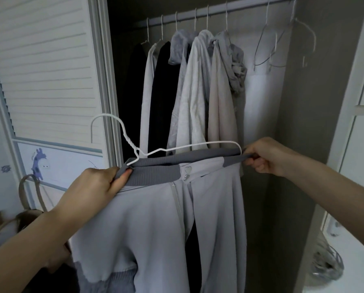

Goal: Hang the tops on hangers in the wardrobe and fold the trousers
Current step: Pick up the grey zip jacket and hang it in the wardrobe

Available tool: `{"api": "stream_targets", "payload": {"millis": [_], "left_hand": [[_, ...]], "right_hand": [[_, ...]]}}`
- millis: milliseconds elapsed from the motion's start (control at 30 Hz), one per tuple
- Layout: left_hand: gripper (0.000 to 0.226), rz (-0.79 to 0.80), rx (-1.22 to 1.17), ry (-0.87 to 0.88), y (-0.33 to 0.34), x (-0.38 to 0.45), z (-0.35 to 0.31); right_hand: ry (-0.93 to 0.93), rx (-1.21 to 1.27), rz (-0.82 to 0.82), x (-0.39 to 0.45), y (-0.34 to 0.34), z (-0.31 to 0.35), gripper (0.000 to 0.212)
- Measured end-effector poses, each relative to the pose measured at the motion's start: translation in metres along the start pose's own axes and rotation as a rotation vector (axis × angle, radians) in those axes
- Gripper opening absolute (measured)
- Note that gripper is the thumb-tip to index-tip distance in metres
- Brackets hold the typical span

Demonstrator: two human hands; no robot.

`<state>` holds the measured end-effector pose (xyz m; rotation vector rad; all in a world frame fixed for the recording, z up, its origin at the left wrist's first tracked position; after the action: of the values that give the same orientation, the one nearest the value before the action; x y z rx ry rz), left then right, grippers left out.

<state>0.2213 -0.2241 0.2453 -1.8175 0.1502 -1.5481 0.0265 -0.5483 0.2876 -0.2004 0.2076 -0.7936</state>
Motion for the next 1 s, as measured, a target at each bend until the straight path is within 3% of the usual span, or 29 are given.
{"api": "stream_targets", "payload": {"millis": [133,267,567,767,900,1000], "left_hand": [[0.053,0.072,-0.01,-0.079,0.006,0.007,0.008],[0.058,0.114,-0.037,-0.129,0.005,0.014,0.019],[0.066,0.141,-0.313,-0.018,0.016,0.042,-0.067],[0.057,0.136,-0.334,0.041,0.022,0.044,-0.078],[0.063,0.043,-0.468,-0.069,0.009,0.046,-0.062],[0.064,0.062,-0.524,-0.106,0.007,0.046,-0.055]], "right_hand": [[-0.061,-0.178,-0.084,0.002,0.002,0.019,0.018],[-0.316,-0.539,-0.152,-0.004,0.019,0.029,0.016],[-0.796,-0.699,-0.022,-0.051,0.11,0.036,0.018],[-0.668,-0.525,0.06,-0.042,0.106,0.042,0.023],[-0.648,-0.634,0.185,-0.037,0.096,0.023,0.023],[-0.586,-0.511,0.208,-0.031,0.086,0.007,0.03]]}}
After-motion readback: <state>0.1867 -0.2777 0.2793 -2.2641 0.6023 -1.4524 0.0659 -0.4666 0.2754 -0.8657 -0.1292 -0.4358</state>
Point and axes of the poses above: each hand's wrist, its own x-axis towards the middle knuckle, its own y-axis out of the palm, z = x × y, the point moved 4 cm from there along x, towards the middle knuckle, and after that the axes turned 2 degrees about y, right-handed, at the moved point
